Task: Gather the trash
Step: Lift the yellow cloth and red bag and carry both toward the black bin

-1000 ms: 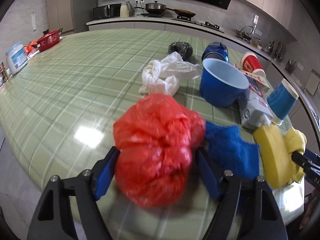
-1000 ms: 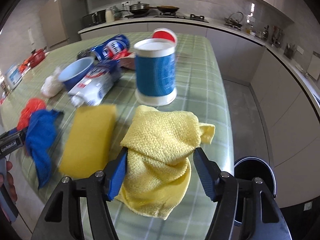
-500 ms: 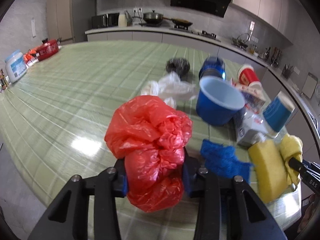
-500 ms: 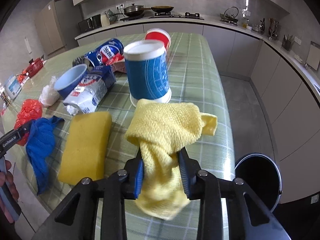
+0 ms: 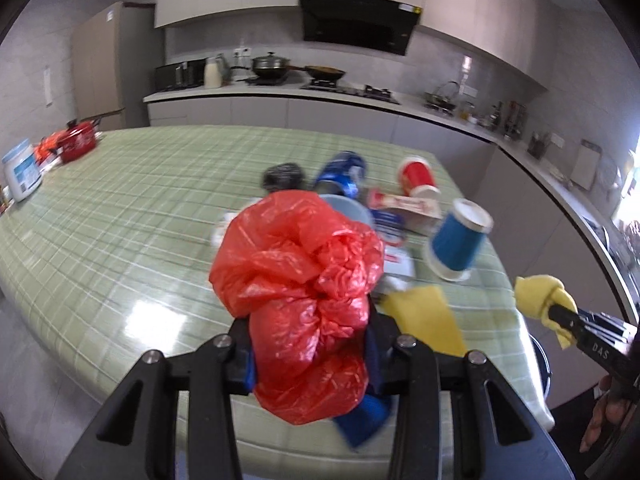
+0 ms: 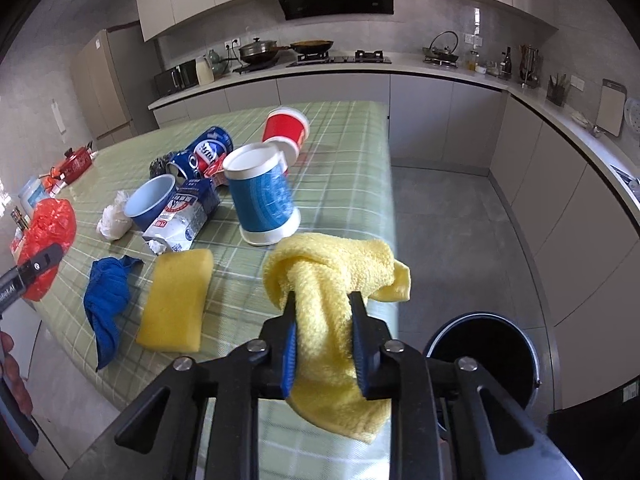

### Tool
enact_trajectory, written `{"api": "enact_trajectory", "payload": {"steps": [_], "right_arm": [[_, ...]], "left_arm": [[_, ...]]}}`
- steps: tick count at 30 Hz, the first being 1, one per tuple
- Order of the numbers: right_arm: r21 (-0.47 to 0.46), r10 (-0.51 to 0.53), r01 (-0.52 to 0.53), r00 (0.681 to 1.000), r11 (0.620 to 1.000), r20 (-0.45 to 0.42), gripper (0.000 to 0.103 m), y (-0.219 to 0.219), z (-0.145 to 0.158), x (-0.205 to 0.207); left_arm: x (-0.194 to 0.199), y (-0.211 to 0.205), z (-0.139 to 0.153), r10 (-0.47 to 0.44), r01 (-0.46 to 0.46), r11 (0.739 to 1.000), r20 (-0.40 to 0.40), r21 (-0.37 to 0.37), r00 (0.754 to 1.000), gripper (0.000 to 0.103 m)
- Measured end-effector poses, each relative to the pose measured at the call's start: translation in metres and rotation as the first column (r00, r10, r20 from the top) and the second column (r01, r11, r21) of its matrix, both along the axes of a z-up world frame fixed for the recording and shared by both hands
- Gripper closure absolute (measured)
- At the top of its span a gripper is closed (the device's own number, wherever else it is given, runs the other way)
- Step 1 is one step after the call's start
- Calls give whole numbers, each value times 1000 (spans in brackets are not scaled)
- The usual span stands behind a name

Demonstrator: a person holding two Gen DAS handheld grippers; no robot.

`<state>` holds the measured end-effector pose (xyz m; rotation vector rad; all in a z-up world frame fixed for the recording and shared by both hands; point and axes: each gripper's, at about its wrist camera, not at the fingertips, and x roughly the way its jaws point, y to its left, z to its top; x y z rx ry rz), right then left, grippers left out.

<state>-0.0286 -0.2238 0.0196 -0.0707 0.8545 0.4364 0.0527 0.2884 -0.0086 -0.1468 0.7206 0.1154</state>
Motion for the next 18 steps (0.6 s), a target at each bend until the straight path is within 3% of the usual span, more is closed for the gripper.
{"api": "enact_trajectory", "payload": {"steps": [2,9,18], "right_arm": [[20,12,-12,1000,1000,-1,88,-10,2,-2],[43,17,-18,1000,999,23,88,-29,11,-9],[46,-77,77,997,996,16,88,-94,14,-4]], "left_arm": [[0,-13,-1,-21,21,1000,0,-4,1000,62],[3,-46,-1,-73,73,997,-8,-9,997,62],[9,-109,-3,-176,176,984,-9,-14,984,62]]}}
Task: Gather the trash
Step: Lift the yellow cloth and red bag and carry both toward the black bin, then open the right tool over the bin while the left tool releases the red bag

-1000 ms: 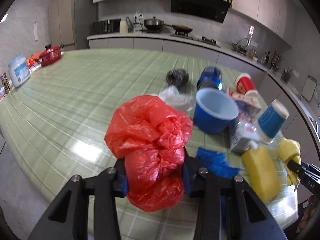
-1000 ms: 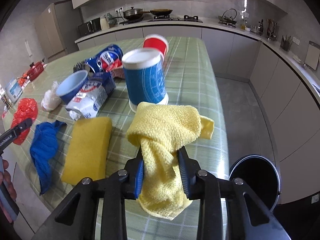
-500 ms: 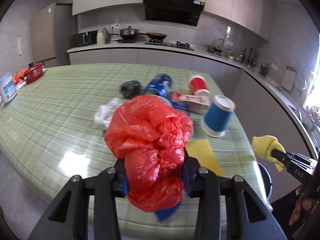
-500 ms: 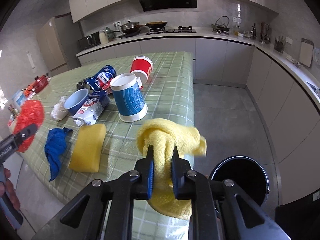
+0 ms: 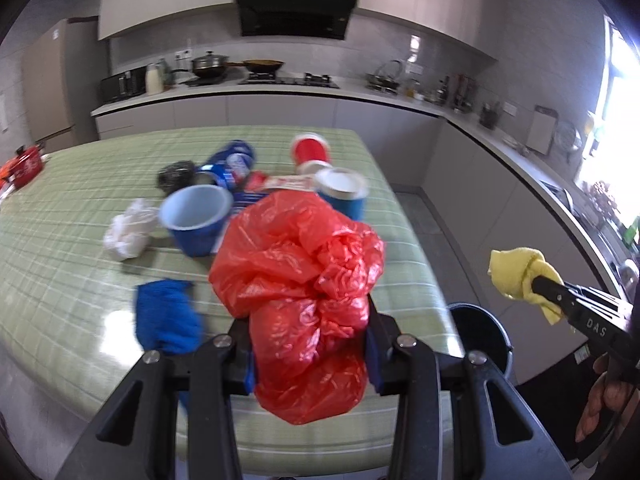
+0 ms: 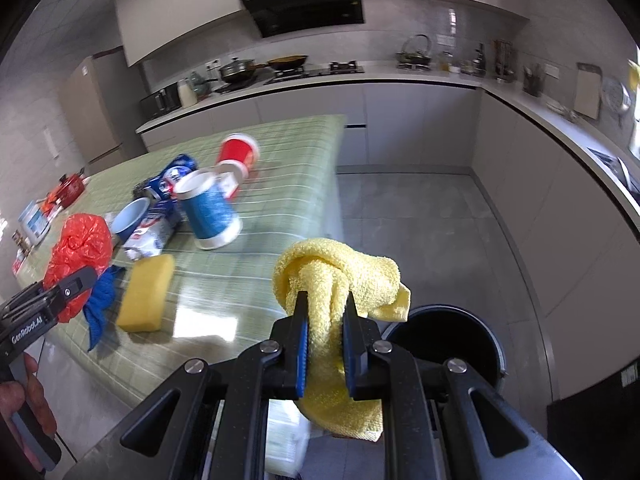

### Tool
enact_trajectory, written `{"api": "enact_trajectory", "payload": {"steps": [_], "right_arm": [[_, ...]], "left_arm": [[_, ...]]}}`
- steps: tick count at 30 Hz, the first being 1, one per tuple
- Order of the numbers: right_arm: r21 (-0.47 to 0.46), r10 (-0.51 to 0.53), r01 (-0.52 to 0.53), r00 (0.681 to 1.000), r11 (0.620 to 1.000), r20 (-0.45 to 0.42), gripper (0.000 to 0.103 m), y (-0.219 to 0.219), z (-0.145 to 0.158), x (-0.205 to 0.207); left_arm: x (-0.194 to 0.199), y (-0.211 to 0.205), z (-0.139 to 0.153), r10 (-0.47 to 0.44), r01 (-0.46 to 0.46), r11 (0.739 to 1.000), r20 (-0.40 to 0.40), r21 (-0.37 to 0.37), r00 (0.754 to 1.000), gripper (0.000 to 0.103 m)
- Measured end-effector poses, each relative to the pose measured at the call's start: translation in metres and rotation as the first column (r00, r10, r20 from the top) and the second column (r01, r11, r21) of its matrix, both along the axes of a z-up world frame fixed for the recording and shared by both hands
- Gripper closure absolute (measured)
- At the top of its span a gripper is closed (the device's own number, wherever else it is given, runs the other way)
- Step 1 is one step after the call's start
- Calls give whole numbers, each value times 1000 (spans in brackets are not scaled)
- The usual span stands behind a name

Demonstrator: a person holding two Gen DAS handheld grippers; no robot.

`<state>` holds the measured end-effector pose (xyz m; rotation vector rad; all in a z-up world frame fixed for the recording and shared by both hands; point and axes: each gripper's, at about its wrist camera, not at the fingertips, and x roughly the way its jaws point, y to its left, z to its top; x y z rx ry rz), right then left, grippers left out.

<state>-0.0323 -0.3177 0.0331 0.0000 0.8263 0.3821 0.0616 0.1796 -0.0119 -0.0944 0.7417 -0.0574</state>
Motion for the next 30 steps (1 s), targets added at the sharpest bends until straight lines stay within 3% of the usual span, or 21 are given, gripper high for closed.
{"api": "enact_trajectory", "payload": {"steps": [16,30], "right_arm": [[10,-59,59,998,998,-34,88,-107,-15,9],[-6,10,-11,996,1000,-84,88,-158,-55,33]], "left_arm": [[15,-133,-9,-183,183,983,-38,1,982,62],[26,-201,-40,-194,194,981,-114,-5,974,62]]}}
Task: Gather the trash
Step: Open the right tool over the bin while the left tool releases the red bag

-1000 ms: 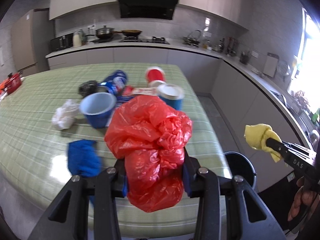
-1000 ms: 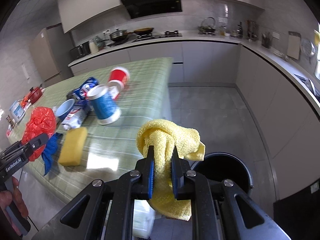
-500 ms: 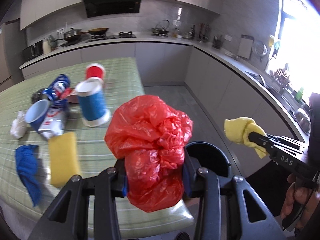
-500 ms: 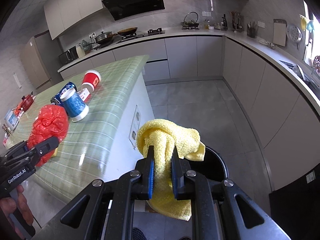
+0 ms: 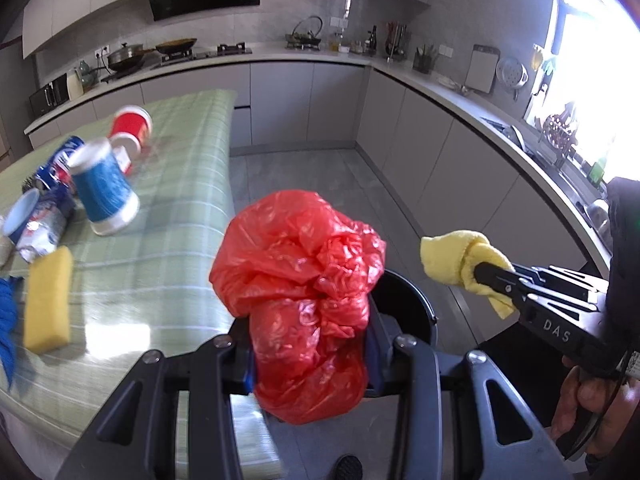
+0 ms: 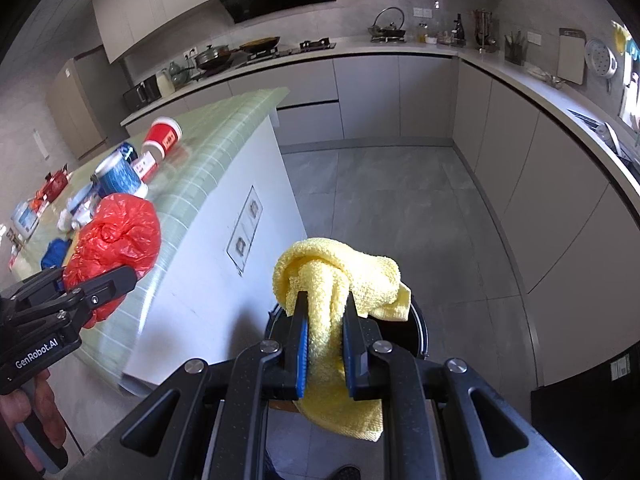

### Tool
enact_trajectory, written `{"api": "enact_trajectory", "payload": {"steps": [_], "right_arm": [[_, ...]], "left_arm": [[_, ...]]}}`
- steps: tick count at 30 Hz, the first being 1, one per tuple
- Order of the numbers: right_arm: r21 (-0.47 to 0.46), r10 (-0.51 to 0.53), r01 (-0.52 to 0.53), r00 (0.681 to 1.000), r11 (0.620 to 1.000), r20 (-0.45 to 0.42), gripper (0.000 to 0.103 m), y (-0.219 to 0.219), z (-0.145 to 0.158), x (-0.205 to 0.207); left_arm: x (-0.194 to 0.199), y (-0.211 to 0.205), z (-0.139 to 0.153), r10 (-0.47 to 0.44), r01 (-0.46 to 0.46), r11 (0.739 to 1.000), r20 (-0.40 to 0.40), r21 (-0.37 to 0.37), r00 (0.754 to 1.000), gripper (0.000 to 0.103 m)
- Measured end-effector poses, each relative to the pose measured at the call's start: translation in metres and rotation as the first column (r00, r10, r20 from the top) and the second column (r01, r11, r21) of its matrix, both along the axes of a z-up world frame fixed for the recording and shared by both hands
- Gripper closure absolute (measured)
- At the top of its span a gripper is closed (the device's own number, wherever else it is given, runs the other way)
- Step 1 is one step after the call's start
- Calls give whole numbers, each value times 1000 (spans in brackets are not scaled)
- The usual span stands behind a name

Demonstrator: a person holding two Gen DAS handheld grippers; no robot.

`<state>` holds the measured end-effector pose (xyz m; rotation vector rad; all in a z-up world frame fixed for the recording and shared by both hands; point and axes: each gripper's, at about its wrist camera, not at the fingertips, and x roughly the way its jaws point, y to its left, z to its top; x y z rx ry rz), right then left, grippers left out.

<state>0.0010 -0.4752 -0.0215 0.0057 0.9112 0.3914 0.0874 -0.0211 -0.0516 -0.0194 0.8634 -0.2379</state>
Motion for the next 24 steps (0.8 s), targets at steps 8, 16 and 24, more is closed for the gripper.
{"api": "enact_trajectory", "payload": {"steps": [8,16,24], "right_arm": [[-32,130,-131,991,991,-26,88,-7,-42,12],[-67,279,-285,957,956,-84,88,-11,-109,28],[-164,300,-305,952,938,-56,0,-40,-134,49]], "left_arm": [[10,-30,-39,1,-3,1000,-101,-14,995,62],[22,-56,-99,1,-4,1000,-198,-15,980,62],[23,-58,-121,57,-55,998,-207,15,977,21]]}}
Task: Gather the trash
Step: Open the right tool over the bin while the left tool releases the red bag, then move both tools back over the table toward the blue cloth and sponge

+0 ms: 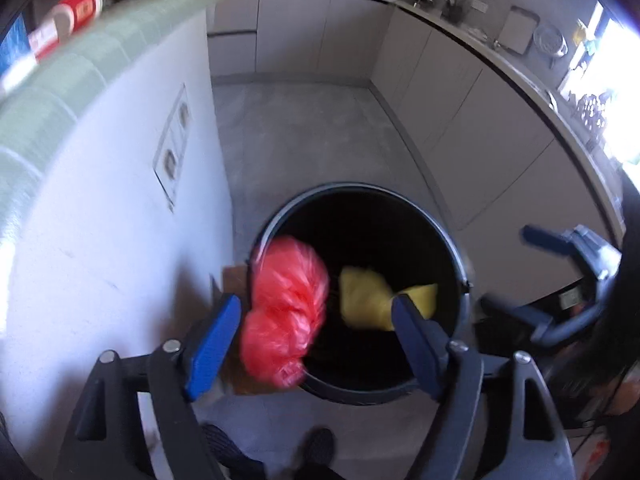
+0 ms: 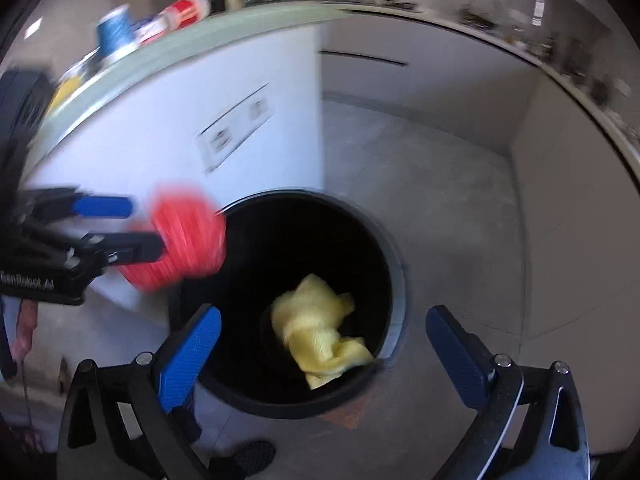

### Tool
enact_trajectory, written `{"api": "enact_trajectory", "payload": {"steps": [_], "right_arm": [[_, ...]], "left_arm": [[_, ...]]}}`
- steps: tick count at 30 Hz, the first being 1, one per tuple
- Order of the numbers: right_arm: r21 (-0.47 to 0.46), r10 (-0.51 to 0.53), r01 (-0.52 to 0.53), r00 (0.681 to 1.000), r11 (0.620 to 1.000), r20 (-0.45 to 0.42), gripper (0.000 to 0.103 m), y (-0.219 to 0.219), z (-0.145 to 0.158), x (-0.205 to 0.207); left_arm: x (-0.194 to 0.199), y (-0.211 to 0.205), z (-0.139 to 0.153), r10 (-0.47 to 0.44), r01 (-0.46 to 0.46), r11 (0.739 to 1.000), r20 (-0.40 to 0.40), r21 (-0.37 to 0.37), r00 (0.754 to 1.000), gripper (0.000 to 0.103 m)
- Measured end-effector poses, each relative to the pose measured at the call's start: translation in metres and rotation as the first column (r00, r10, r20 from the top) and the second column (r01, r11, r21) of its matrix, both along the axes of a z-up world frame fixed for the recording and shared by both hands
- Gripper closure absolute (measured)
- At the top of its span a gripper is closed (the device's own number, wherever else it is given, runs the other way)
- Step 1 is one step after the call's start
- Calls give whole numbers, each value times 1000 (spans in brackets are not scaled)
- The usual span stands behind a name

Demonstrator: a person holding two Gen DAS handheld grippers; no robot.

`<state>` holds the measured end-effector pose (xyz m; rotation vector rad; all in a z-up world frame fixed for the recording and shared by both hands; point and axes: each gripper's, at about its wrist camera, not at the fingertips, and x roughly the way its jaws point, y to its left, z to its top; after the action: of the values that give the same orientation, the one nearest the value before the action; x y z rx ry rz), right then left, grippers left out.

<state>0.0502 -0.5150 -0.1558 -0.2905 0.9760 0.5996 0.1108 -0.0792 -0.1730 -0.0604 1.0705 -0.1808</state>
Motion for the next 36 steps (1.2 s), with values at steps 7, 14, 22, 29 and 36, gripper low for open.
{"api": "enact_trajectory", "payload": {"steps": [7,14,22,29,36], "right_arm": [[7,-134,134,991,991,-8,0,-29,14,8],[36,-229,229,973,973,-12,0,-43,48,4],[166,-307,300,951,940,20,0,-52,106,-19],[147,-309,300,950,943,43,0,-36,138,-39],[183,-264,243,960,953,94,0,-1,159,-57]], "left_arm": [[-15,-13,10,24,-24,999,15,24,1000,19],[-13,-14,45,32,-35,999,79,41,996,17],[-41,1,119,80,-85,996,212,13,974,1],[-56,22,150,111,-121,992,265,22,958,0],[-80,85,156,211,-215,976,288,-18,934,0]]}}
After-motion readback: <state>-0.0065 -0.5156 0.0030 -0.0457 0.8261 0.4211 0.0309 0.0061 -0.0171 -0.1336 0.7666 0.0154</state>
